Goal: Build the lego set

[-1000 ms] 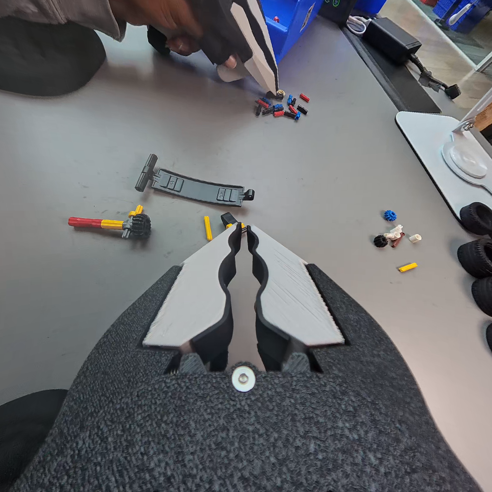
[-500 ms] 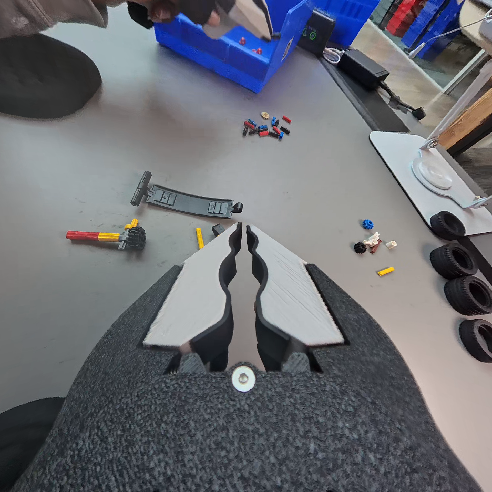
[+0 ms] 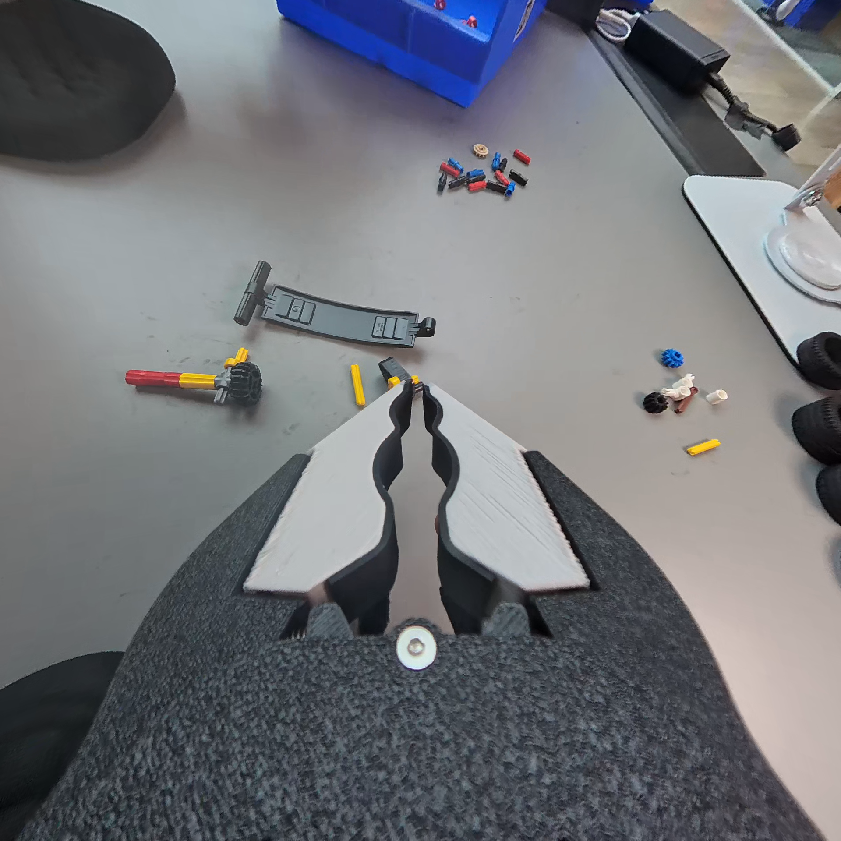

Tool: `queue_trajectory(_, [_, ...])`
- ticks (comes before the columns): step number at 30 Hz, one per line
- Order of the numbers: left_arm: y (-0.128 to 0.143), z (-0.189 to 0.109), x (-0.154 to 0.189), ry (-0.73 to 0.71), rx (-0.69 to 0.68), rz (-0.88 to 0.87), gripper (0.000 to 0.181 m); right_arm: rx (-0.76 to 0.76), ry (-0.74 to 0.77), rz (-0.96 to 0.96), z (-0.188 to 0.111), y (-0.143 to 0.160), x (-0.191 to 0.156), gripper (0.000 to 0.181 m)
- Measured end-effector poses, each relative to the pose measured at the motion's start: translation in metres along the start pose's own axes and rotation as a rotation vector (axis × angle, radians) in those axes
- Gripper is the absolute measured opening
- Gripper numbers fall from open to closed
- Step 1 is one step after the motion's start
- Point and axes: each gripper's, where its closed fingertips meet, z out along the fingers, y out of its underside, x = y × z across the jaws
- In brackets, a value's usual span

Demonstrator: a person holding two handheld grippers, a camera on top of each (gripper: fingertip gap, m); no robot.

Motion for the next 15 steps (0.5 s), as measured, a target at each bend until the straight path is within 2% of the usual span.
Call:
queue_trajectory(2, [-0.023, -0.013, 0.018, 0.079, 0.127, 0.004, 0.033, -0.016, -0.029, 0.000, 0.004, 0.001, -0.006, 0.002])
queue_trajectory(5, [-0.044, -0.037, 0.087, 0.402, 0.267, 0.010, 0.029, -0.028, -0.102, -0.021, 0.008, -0.001, -0.024, 0.002])
queue_trajectory(7, [-0.043, -0.050, 0.132, 0.599, 0.279, 0.012, 0.029, -0.073, -0.121, -0.029, 0.014, 0.004, -0.031, 0.002])
queue_trajectory(10, [-0.029, -0.064, 0.183, 0.782, 0.254, 0.078, 0.029, -0.172, -0.121, -0.022, 0.023, 0.017, -0.036, 0.009])
queue_trajectory(15, [-0.012, -0.088, 0.231, 0.978, 0.221, 0.184, 0.028, -0.242, -0.100, 0.017, 0.027, 0.020, -0.033, 0.007])
